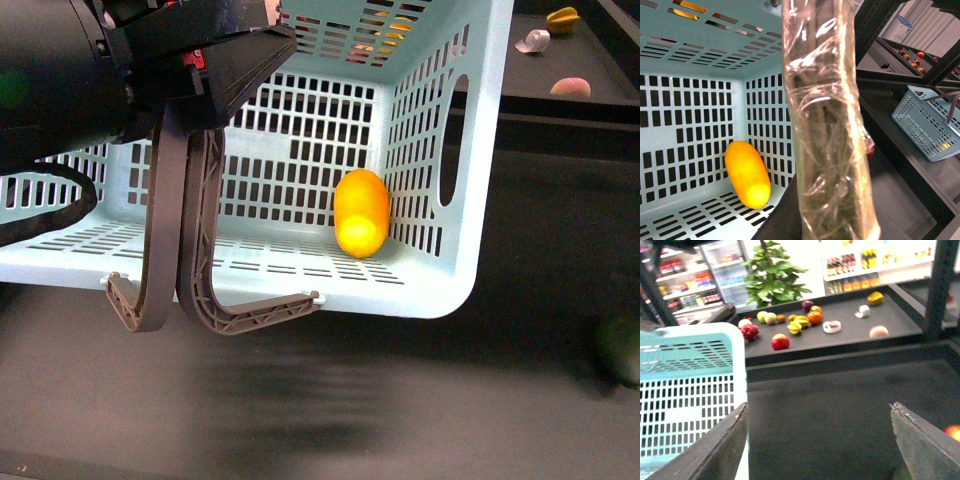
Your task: Pick mango with right arm and hold basket with left
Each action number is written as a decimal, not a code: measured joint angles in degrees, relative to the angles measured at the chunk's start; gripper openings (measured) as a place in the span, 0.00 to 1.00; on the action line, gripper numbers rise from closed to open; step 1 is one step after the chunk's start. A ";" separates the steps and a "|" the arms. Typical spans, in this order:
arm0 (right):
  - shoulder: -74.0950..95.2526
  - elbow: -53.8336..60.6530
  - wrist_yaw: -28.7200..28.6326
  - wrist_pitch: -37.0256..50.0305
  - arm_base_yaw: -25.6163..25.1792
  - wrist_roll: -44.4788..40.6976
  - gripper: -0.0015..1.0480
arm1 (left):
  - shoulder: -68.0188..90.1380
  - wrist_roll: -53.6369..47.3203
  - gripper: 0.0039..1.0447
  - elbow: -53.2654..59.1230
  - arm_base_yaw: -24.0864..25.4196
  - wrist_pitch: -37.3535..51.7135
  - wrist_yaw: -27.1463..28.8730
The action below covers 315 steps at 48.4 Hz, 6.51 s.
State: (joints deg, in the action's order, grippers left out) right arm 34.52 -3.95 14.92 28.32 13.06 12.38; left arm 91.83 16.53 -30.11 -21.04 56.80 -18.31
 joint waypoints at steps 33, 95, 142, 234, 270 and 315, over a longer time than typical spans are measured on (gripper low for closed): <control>-16.57 3.69 -14.84 -10.19 -12.87 -12.17 0.02 | 0.00 0.02 0.08 0.00 0.02 0.00 0.09; -34.21 3.65 -14.91 -28.22 -12.94 -12.20 0.02 | 0.00 -0.04 0.08 0.00 0.02 0.00 0.11; -34.23 3.65 -14.95 -28.22 -12.94 -12.26 0.92 | 3.28 -2.97 0.08 -0.22 -0.92 7.34 9.88; -34.27 3.65 -14.99 -28.22 -12.94 -12.24 0.92 | 34.10 63.28 0.56 -44.85 17.99 -29.38 36.33; -34.27 3.65 -14.97 -28.22 -12.94 -12.24 0.92 | -4.98 30.45 0.95 -2.25 39.71 -13.31 29.29; -34.29 3.65 -15.02 -28.22 -12.94 -12.26 0.92 | -27.50 -15.43 0.04 24.83 33.11 0.87 6.93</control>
State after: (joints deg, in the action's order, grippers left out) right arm 0.23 -0.30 -0.10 0.10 0.12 0.12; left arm 64.34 1.10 -5.28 12.08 57.67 -11.38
